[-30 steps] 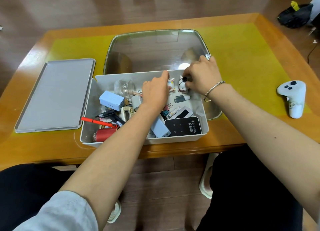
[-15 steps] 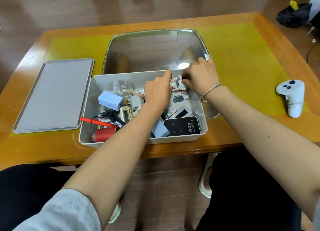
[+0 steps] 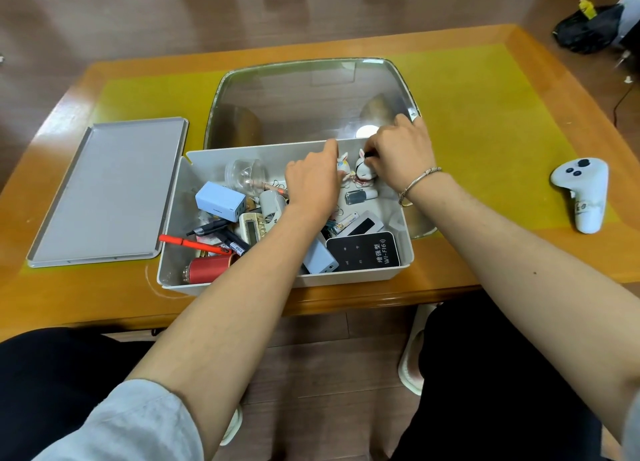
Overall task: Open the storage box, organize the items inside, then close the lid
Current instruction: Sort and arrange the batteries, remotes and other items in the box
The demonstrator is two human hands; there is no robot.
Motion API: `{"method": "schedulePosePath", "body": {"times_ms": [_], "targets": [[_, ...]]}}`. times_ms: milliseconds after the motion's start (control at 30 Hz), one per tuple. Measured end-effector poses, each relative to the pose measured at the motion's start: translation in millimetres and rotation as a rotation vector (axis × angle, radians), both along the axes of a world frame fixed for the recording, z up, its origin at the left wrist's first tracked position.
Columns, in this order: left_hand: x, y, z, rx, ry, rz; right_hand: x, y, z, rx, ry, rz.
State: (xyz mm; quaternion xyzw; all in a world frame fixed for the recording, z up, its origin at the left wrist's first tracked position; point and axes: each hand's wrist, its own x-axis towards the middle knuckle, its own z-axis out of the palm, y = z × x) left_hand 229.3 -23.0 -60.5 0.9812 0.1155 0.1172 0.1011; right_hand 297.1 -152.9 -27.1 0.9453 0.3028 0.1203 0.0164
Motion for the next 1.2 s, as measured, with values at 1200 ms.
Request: {"method": "schedulePosePath", "body": {"times_ms": [1200], "targets": [[-8, 0, 4, -0.02, 0.011, 0.018, -2, -4, -3, 0.13, 0.061, 0.031]]}}
